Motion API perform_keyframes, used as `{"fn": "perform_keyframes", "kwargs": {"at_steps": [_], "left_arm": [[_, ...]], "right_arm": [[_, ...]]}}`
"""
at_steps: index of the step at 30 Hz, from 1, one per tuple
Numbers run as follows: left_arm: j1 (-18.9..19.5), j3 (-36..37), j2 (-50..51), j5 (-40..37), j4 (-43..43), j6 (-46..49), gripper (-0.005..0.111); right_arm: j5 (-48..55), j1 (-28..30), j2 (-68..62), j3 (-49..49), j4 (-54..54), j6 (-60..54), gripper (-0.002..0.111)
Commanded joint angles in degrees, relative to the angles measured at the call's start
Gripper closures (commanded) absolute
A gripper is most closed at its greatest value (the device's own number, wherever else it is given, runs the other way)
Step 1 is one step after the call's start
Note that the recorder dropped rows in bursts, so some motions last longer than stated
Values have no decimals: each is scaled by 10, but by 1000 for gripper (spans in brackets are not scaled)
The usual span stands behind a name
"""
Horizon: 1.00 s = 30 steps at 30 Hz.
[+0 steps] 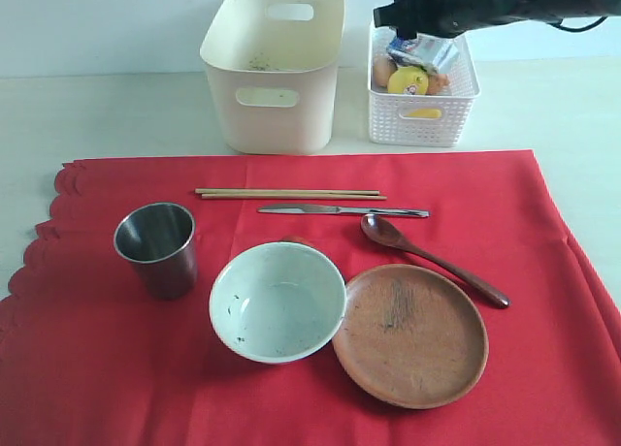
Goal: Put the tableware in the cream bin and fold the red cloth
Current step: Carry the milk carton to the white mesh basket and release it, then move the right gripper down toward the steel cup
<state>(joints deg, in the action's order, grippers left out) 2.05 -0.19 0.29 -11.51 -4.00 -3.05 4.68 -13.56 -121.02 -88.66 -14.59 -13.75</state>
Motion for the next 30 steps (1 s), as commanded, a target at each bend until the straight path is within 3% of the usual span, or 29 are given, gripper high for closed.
{"fn": "perform_keyframes", "kwargs": {"at_steps": [1,16,23,30], "left_arm": [[1,2,-3,1,-2,3,107],[1,2,-3,1,-2,3,107],[1,2,-3,1,-2,3,107],[1,2,-3,1,-2,3,107]], "right_arm": [[38,2,44,-3,2,3,45],[217,2,174,-3,13,-16,45],[292,2,192,-3,-36,-24,45],[344,-50,192,-3,-45,-67,45]]}}
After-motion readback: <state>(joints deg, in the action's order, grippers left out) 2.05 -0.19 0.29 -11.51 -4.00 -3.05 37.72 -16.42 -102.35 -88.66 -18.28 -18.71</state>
